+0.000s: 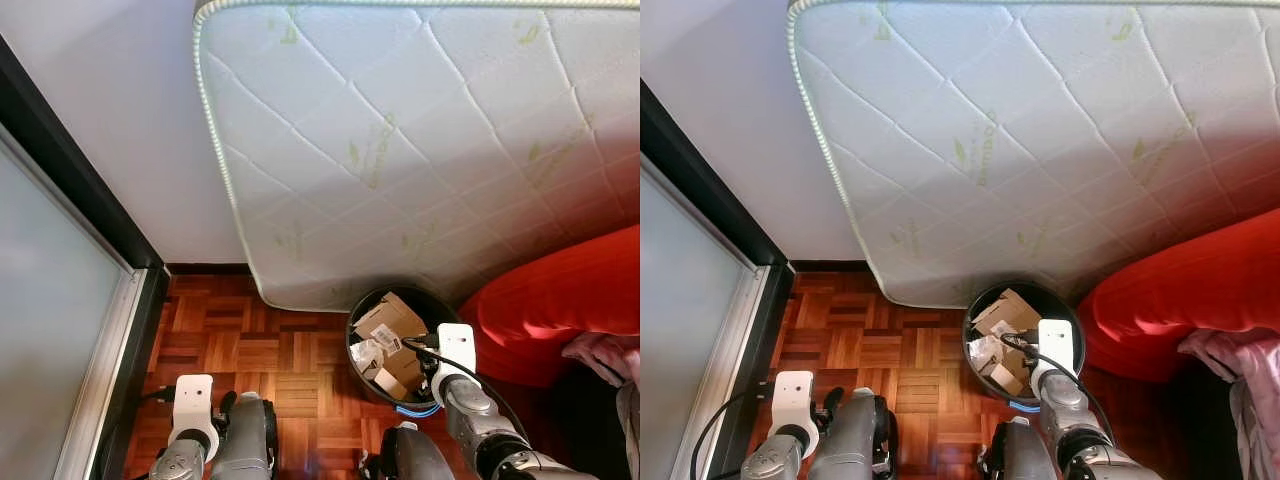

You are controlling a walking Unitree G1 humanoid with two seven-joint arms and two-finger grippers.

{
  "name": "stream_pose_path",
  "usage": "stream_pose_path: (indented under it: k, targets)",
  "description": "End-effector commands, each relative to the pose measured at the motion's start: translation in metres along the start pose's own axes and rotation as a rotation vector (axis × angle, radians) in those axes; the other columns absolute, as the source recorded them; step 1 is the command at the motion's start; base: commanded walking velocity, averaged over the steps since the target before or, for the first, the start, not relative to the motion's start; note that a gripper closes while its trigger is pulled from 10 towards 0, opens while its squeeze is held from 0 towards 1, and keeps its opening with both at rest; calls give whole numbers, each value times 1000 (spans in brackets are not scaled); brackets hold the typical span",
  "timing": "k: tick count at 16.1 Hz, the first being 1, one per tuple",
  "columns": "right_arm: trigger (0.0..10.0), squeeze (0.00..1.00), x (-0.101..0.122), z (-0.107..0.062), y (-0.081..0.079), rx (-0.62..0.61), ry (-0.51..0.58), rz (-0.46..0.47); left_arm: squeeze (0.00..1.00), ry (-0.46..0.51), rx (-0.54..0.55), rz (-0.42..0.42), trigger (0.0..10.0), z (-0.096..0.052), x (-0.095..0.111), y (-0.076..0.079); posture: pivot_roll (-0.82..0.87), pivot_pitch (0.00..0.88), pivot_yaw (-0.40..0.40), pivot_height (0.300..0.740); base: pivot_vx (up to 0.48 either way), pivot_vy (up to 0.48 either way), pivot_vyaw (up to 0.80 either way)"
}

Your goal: Clean up the room

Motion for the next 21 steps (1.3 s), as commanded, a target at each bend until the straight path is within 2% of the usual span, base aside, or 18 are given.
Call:
stream_pose_path:
  k: [1,12,13,14,15,17,21]
  targets:
    - [10000,1000,-16,-2,-1,1,-46,-2,0,-30,15,-19,10000,-4,-11,-3,88,266,-25,648,0,0,0]
    - [10000,1000,-22,-3,-7,31,-71,-10,0,-28,1,-16,10000,-3,-9,2,87,256,-22,648,0,0,0]
    - [10000,843,-20,-3,-6,27,-57,-3,0,-29,0,-16,10000,-2,-9,2,85,250,-20,648,0,0,0]
    - [10000,0,-17,-3,-6,26,-38,9,0,-30,-1,-16,10000,-2,-9,2,83,246,-20,648,0,0,0]
    - [10000,0,-13,-3,-6,34,-11,20,0,-33,-1,-15,10000,-2,-9,2,80,241,-20,648,0,0,0]
    - [10000,0,-7,-4,-9,73,67,100,0,-40,-6,-13,10000,-1,-9,5,69,227,-18,652,0,0,0]
    - [10000,0,-32,-10,-9,71,36,148,0,-46,-8,-11,10000,2,-7,7,60,197,-17,701,0,0,0]
Point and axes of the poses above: a point about 5 cm out from each wrist's last joint towards the gripper, its own z axis pointing out of the wrist towards the gripper, its own x axis along the axis of the wrist's last joint, y = z × x, the point moved 5 cm from there along z, pointing out of the wrist towards the gripper, and after that the axes turned 15 degrees about -z, right-handed, at the moved point
